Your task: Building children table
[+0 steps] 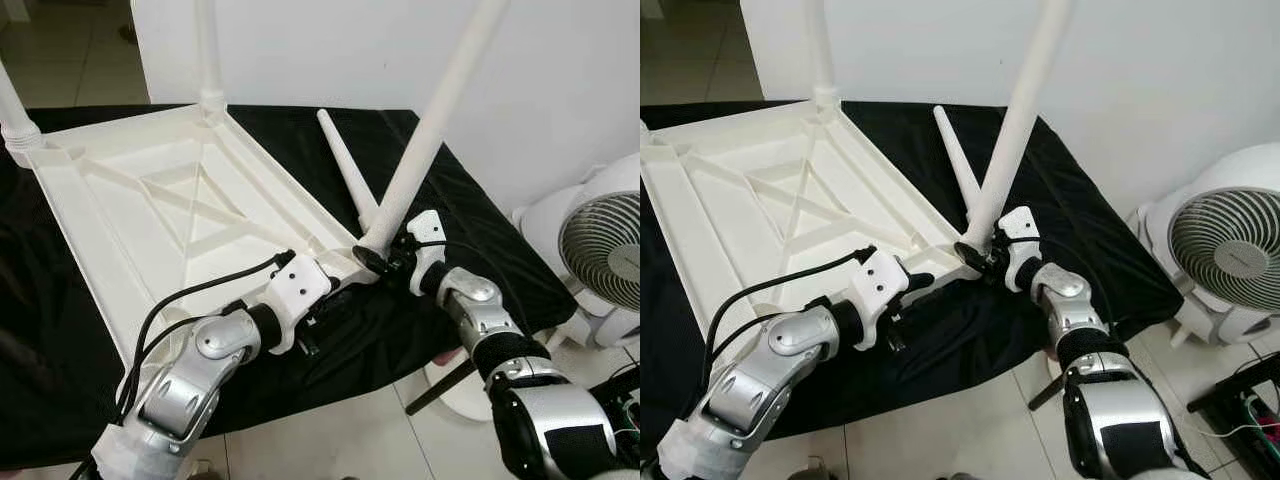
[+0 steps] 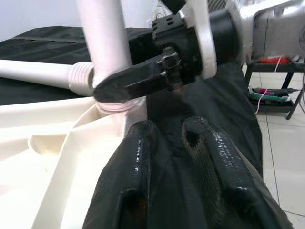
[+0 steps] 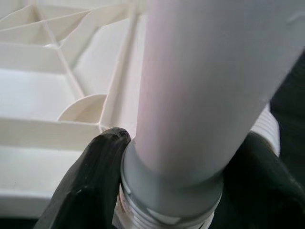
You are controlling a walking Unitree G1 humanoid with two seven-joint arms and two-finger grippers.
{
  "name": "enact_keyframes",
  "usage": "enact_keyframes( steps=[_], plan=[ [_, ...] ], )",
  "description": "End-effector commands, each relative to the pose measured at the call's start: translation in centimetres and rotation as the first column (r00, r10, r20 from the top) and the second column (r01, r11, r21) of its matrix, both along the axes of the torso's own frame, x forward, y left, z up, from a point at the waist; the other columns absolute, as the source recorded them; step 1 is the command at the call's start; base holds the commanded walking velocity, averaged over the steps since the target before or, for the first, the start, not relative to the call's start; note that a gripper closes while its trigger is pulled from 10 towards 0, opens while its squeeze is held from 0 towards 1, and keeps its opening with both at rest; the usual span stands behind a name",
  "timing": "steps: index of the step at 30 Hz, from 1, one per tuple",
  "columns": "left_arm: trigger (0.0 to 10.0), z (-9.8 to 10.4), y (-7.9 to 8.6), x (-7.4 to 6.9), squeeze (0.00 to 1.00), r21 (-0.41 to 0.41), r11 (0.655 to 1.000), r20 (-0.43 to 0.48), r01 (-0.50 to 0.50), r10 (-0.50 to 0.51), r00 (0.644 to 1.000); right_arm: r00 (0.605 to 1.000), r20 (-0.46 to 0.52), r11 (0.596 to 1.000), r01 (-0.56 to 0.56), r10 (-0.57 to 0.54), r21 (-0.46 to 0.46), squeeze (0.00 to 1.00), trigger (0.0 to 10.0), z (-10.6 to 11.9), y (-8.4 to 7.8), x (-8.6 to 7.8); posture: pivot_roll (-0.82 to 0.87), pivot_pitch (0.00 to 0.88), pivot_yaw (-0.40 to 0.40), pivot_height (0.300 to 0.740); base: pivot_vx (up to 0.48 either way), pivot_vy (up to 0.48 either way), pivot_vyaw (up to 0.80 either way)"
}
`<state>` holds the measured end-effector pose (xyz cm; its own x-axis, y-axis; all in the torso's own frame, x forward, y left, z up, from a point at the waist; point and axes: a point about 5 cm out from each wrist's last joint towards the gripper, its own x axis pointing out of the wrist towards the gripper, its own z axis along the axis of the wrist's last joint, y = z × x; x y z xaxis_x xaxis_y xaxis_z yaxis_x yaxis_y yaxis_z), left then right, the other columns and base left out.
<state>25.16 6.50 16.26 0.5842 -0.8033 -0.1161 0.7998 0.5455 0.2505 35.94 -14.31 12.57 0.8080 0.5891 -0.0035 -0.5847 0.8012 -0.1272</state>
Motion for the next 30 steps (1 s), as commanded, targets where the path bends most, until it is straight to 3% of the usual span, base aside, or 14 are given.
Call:
enact_keyframes(
  steps=[1, 6, 10, 12, 13, 16, 19, 27, 28, 30],
  plan=[
    [10.0, 0.0, -0.5, -0.6, 0.0, -0.005, 1.0, -0.011, 0.03, -0.03, 0.999, 0.997, -0.021, 0.996, 0.076, -0.075, 0.042, 0.0, 10.0, -0.6, 0.4, -0.3, 0.1, 0.05, -0.123, 0.74, 0.0, 0.0, 0.0],
    [10.0, -0.1, -0.7, -0.7, 0.0, -0.007, 0.999, -0.016, 0.037, -0.038, 0.999, 0.985, -0.015, 0.982, 0.17, -0.17, 0.077, 0.0, 10.0, -0.7, 1.2, -0.7, 0.09, 0.048, -0.122, 0.74, 0.0, 0.0, 0.0],
    [10.0, -0.1, -0.8, -0.7, 0.0, -0.006, 0.999, -0.016, 0.049, -0.049, 0.999, 0.907, -0.055, 0.898, 0.42, -0.417, 0.127, 0.0, 10.0, -0.7, 2.5, -1.9, 0.09, 0.044, -0.123, 0.74, 0.0, 0.0, 0.0],
    [10.0, -0.1, -0.8, -0.7, 0.0, -0.005, 0.999, -0.015, 0.05, -0.05, 0.999, 0.904, -0.051, 0.895, 0.427, -0.424, 0.131, 0.0, 10.0, -0.6, 2.6, -2.0, 0.09, 0.044, -0.123, 0.74, 0.0, 0.0, 0.0],
    [10.0, -0.1, -0.9, -0.8, 0.0, -0.005, 0.999, -0.017, 0.053, -0.053, 0.998, 0.874, -0.058, 0.862, 0.486, -0.482, 0.147, 0.0, 10.0, -0.4, 3.1, -2.6, 0.09, 0.04, -0.123, 0.74, 0.0, 0.0, 0.0],
    [10.0, -0.2, -1.0, -0.9, 0.0, -0.005, 0.998, -0.018, 0.055, -0.055, 0.998, 0.864, -0.107, 0.845, 0.504, -0.492, 0.18, 0.0, 10.0, -0.3, 3.9, -3.3, 0.08, 0.038, -0.125, 0.74, 0.0, 0.0, 0.0],
    [10.0, -0.3, -1.0, -0.9, 0.0, -0.003, 0.998, -0.02, 0.059, -0.059, 0.998, 0.899, -0.042, 0.879, 0.435, -0.436, 0.194, 0.0, 10.0, 0.6, 5.2, -4.2, 0.08, 0.036, -0.128, 0.74, 0.0, 0.0, 0.0],
    [10.0, -0.3, -0.5, -0.9, 0.0, 0.006, 0.999, -0.019, 0.048, -0.048, 0.999, 0.909, 0.0, 0.894, 0.411, -0.417, 0.178, 0.0, 10.0, 1.4, 5.1, -4.8, 0.08, 0.033, -0.135, 0.74, 0.0, 0.0, 0.0],
    [10.0, -0.3, -0.4, -0.8, 0.0, 0.008, 0.999, -0.018, 0.043, -0.043, 0.999, 0.907, 0.004, 0.895, 0.414, -0.42, 0.167, 1.0, 10.0, 1.5, 5.2, -5.0, 0.08, 0.033, -0.135, 0.74, 0.0, 0.0, 0.0],
    [10.0, -0.3, -0.3, -0.8, 0.0, 0.008, 0.999, -0.018, 0.04, -0.04, 0.999, 0.905, -0.006, 0.892, 0.421, -0.426, 0.165, 1.0, 10.0, 1.7, 5.2, -5.2, 0.08, 0.032, -0.135, 0.74, 0.0, 0.0, 0.0]
  ],
)
